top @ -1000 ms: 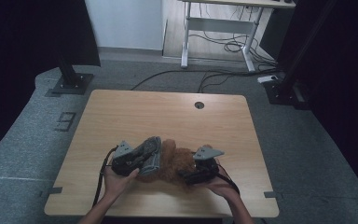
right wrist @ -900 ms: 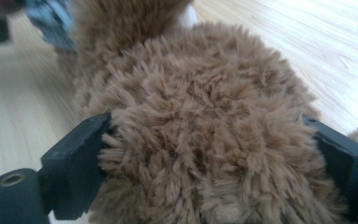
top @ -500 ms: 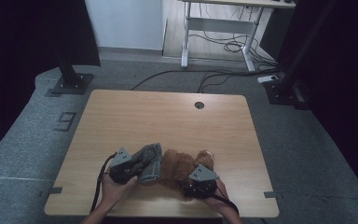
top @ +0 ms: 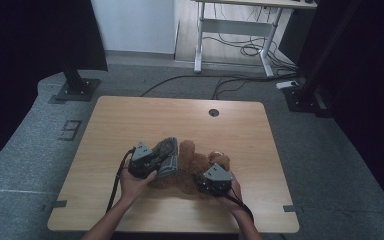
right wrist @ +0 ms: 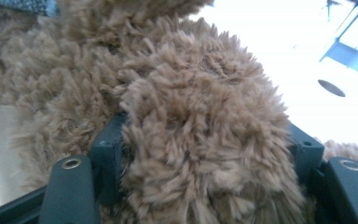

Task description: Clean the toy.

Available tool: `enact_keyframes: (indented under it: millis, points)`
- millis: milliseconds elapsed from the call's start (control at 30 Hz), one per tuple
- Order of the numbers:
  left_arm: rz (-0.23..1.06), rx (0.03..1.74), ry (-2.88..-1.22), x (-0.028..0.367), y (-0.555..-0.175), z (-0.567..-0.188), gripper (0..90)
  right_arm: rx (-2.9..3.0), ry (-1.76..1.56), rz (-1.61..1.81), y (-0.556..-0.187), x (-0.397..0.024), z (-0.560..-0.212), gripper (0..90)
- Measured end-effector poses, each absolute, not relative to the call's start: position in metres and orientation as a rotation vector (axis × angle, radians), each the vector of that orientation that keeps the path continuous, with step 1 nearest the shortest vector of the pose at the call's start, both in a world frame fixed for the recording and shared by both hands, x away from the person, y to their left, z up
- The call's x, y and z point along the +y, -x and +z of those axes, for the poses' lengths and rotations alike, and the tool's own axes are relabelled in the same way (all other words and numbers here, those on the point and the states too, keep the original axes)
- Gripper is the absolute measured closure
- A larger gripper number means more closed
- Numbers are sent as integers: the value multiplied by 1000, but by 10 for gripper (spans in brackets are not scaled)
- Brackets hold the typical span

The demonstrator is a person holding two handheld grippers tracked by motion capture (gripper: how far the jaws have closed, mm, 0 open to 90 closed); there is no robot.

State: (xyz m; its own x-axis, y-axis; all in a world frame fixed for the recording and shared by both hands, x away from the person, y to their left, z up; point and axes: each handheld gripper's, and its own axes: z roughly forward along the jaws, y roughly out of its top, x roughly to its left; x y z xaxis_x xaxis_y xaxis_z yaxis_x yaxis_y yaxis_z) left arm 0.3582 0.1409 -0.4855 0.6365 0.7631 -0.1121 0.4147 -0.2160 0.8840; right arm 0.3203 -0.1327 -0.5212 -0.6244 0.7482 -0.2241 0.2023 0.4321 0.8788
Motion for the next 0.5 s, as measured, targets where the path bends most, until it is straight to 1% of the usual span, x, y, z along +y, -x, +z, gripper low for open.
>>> enact_keyframes:
  millis: [233, 433, 500]
  points:
    - [453, 952, -1819, 139, -370, -488, 768, 1999, -774, 1142, -331, -130, -525, 356]
    - [443, 942, -1815, 138, -372, -489, 768, 1986, -782, 1150, -331, -132, -524, 364]
    - [416, 931, -1823, 140, -369, -489, 768, 1994, -782, 1162, -328, -134, -523, 366]
